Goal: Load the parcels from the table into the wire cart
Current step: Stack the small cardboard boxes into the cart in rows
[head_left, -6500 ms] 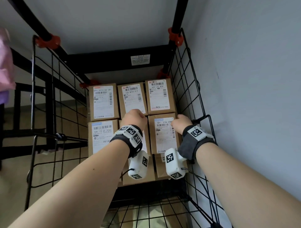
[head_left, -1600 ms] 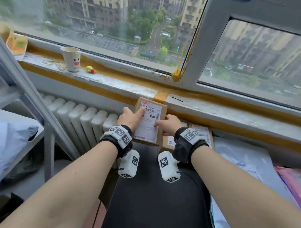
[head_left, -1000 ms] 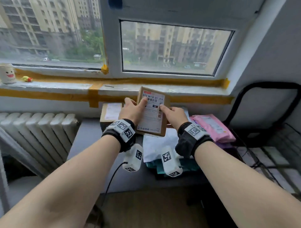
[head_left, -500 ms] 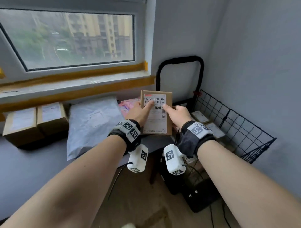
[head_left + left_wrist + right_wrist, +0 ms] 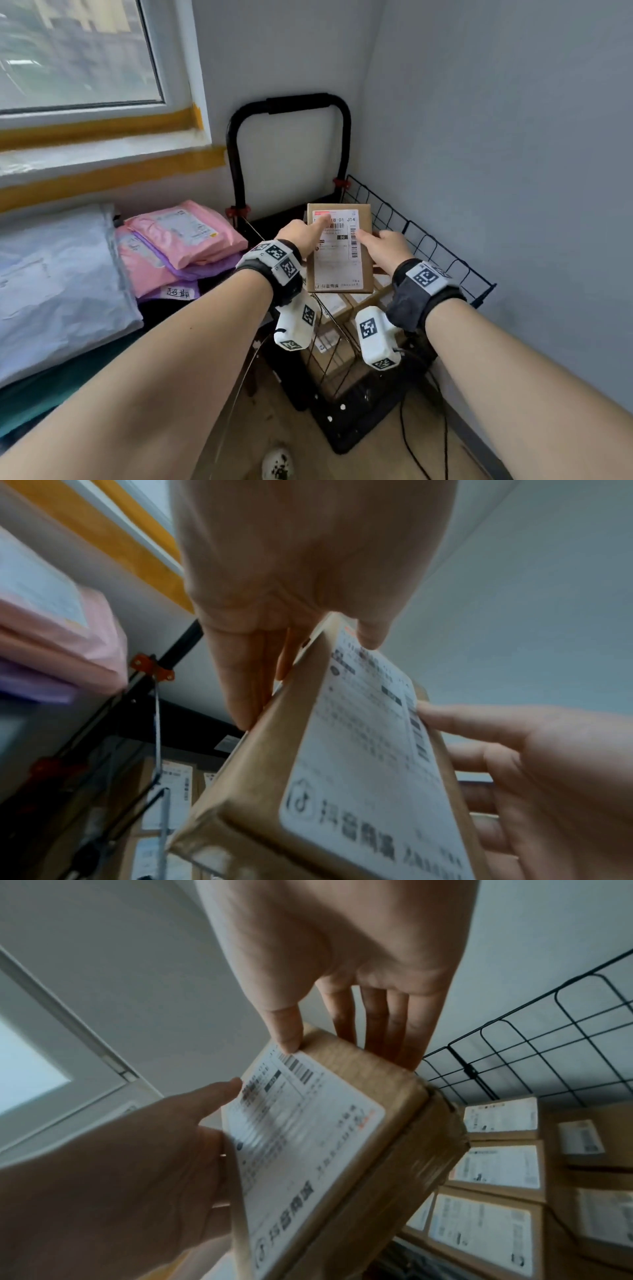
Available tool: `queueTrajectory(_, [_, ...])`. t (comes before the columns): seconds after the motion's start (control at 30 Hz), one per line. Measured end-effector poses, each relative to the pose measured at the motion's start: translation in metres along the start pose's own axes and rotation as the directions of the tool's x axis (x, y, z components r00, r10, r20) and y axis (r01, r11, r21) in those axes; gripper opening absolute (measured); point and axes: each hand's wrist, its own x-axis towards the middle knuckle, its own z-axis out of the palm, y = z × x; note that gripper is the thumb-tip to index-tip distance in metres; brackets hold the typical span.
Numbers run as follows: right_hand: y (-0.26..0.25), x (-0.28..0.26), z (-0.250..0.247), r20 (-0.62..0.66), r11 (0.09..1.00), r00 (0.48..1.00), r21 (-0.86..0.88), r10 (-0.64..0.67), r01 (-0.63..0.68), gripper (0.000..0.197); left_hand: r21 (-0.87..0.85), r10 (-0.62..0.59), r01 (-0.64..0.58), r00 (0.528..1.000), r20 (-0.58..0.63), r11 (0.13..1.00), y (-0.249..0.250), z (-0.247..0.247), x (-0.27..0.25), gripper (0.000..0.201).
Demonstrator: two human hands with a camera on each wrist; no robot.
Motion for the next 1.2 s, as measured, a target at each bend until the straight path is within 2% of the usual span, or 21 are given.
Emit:
queueTrajectory(0.17, [0.02,0.069,-0.031,0.087,0.994,0.991,-0.052,0.105,-0.101,0.023,-0.069,-0.109,0.114,0.991,0.082,0.991,0.021,0.045,0.054,0.07])
queueTrajectory(0.27, [0.044,0.106,-0.037,0.12,0.982,0.979,-0.103,0.167,-0.155,0.023,-0.041,-0.171,0.176,0.98,0.103,0.984,0.019,0.072,0.082,0.067])
queueTrajectory(0.4, [0.073,0.139,-0.039,0.227,0.959,0.933,-0.125,0.279,-0.256,0.026,-0.038,-0.303,0.313,0.938,0.166,0.949,0.009,0.104,0.103,0.05])
queueTrajectory(0.47, [0.085,0.156,-0.041,0.289,0.946,0.902,-0.158,0.32,-0.284,0.02,-0.048,-0.363,0.375,0.916,0.169,0.926,0.002,0.118,0.114,0.049])
queueTrajectory(0.63, [0.111,0.198,-0.039,0.417,0.928,0.839,-0.277,0.35,-0.249,0.015,-0.13,-0.51,0.521,0.853,0.113,0.843,-0.019,0.156,0.129,0.055])
queueTrajectory(0.77, [0.139,0.225,-0.027,0.51,0.903,0.771,-0.385,0.381,-0.191,0.039,-0.129,-0.591,0.593,0.804,0.061,0.795,-0.037,0.184,0.129,0.059])
queueTrajectory(0.87, [0.158,0.23,-0.017,0.573,0.881,0.708,-0.448,0.413,-0.152,0.025,-0.163,-0.671,0.669,0.74,0.052,0.725,-0.051,0.201,0.122,0.063])
queueTrajectory(0.93, [0.169,0.229,-0.009,0.614,0.873,0.657,-0.466,0.438,-0.146,0.023,-0.181,-0.697,0.693,0.715,0.048,0.698,-0.058,0.208,0.113,0.054])
queueTrajectory(1.0, [0.178,0.228,-0.001,0.651,0.867,0.613,-0.483,0.448,-0.12,0.029,-0.181,-0.721,0.716,0.691,0.046,0.674,-0.067,0.212,0.107,0.045])
queueTrajectory(1.1, [0.192,0.228,0.012,0.68,0.856,0.573,-0.512,0.458,-0.077,0.038,-0.133,-0.772,0.772,0.633,0.059,0.622,-0.083,0.217,0.104,0.068])
queueTrajectory(1.2, [0.209,0.228,0.025,0.691,0.832,0.527,-0.551,0.495,-0.058,0.041,-0.068,-0.812,0.819,0.574,0.105,0.57,-0.098,0.224,0.106,0.072])
